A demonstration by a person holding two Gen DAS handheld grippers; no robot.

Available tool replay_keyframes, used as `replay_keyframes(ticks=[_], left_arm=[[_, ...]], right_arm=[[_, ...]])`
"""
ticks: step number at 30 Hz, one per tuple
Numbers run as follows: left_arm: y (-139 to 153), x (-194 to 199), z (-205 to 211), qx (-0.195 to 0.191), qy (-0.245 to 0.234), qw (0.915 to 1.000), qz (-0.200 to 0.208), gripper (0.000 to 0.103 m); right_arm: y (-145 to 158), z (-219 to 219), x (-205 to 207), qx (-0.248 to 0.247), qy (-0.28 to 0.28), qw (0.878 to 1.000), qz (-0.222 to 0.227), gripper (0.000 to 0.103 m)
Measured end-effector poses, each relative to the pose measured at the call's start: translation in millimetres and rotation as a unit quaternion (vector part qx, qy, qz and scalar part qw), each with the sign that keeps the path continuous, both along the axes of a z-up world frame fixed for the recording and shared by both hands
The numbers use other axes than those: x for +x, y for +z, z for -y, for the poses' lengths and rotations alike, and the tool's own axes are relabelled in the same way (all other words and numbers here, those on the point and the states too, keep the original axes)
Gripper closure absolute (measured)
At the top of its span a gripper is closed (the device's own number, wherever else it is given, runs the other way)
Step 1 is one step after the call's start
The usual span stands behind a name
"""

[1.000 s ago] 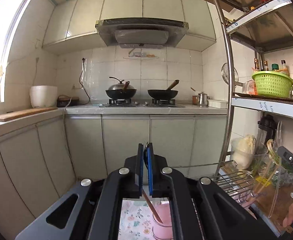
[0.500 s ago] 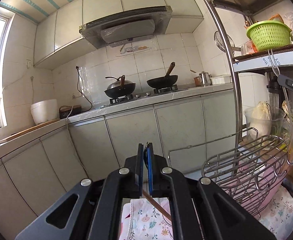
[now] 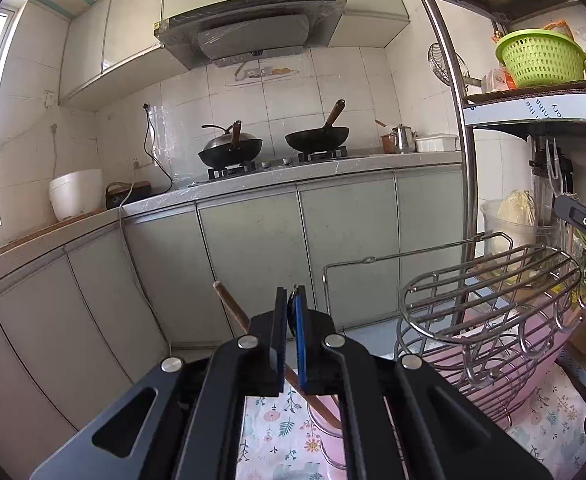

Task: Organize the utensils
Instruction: 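Lift both utensils and carry them above the pink cup, then open both tools to drop the utensils into the pink cup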

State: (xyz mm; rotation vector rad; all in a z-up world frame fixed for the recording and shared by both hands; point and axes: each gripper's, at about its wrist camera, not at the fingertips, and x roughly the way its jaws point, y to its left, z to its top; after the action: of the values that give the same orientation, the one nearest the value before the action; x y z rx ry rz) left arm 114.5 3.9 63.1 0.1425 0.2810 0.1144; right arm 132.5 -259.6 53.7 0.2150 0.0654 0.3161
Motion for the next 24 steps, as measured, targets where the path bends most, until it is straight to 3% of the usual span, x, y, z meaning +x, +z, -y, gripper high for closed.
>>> replay_keyframes(ticks=[7,8,10,11,19,24], left_arm=[[-7,0,-2,-0.028,-0.018,0.9988,-0.035,0.096],[-7,-2,-3,-0.03,-0.018,0.9988,-0.036,0.094],[-5,-5,-5,-0.036,-0.019,0.9986,-0.035,0.075],[-3,-8,-6,-0.04,-0.019,0.9985,-0.033,0.072],[9,-22,-7,-0.049,-0.031,0.998,-0.024,0.062],[17,-35,-9,-0.058,-0.035,0.9976,-0.016,0.062]], right_arm=[[6,-25,-10,-0.078,-0.001,0.997,-0.027,0.097],[7,-25,-7,-0.081,-0.001,0.996,-0.034,0.097],[10,-23,-1,-0.089,-0.004,0.995,-0.054,0.097],[12,-21,2,-0.09,-0.006,0.994,-0.061,0.097],[30,-9,4,-0.072,0.008,0.993,-0.093,0.075],[48,-3,-15,-0.071,-0.001,0.995,-0.072,0.068]])
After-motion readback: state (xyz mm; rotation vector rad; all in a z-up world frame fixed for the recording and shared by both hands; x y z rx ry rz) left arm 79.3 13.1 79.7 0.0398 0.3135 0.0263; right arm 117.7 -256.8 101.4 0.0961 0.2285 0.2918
